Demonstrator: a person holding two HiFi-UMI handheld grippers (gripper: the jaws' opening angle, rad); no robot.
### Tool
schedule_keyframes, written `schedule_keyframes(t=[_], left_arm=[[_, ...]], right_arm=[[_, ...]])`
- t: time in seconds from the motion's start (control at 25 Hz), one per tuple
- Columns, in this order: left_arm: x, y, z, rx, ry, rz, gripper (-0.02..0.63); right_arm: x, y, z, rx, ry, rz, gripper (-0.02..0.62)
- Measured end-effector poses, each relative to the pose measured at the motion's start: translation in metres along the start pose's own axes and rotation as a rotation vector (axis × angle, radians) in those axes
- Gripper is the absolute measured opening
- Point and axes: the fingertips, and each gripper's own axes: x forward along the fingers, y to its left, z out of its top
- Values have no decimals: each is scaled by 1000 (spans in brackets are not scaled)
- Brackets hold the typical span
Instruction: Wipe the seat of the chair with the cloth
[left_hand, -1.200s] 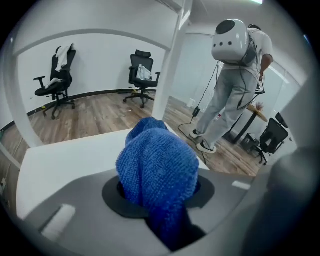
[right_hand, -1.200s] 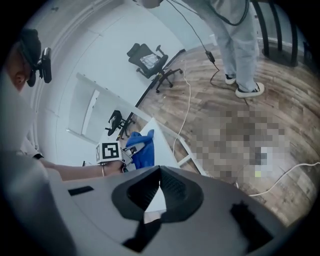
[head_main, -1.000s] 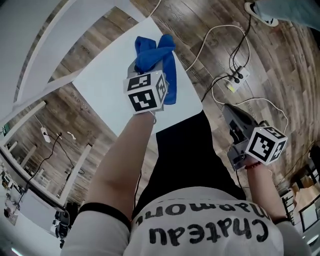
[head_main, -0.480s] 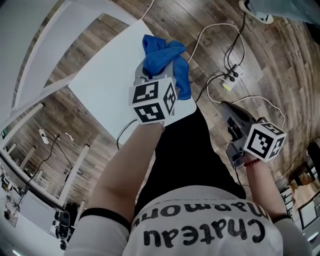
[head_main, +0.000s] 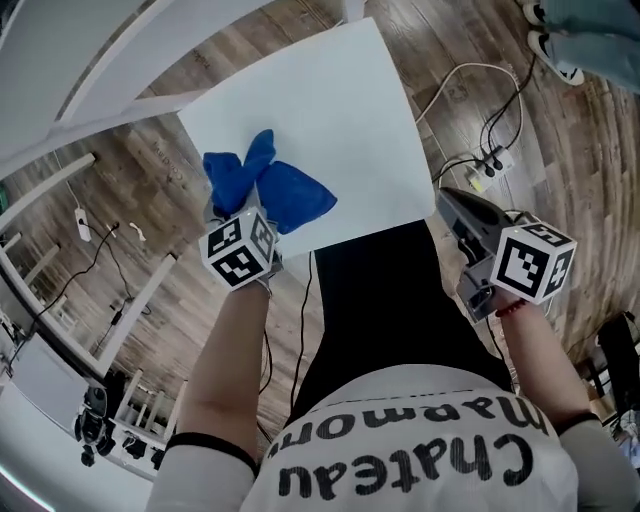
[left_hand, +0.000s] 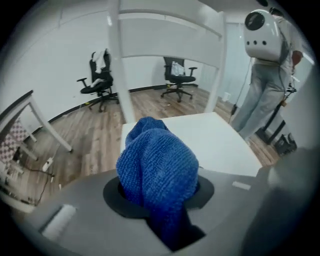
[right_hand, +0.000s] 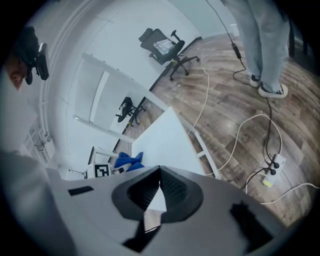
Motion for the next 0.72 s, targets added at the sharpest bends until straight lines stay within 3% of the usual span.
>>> schedule_keyframes(t=[0.12,0.24,0.36,0.48,0.6,0.72], left_arm=[[-9,65,-17,-73,23,129,137],[-17,100,-20,-84,3,170,137],[-16,109,-26,-63,8,153,137],[-6,91,-34,-51,17,78,137],[10,66,-38,-107,31,-13,138],[19,65,-34,-177,28,21,140]], right_arm=[[19,15,-5,-37,57,19,12],[37,32,-10,-65,96,34,12],[51,50,-18,-96,129,48,12],[60,58,-25,-116,156,54,12],[63,55,-30,-120,166,45,12],[62,49,-32,-102,163,34,12]])
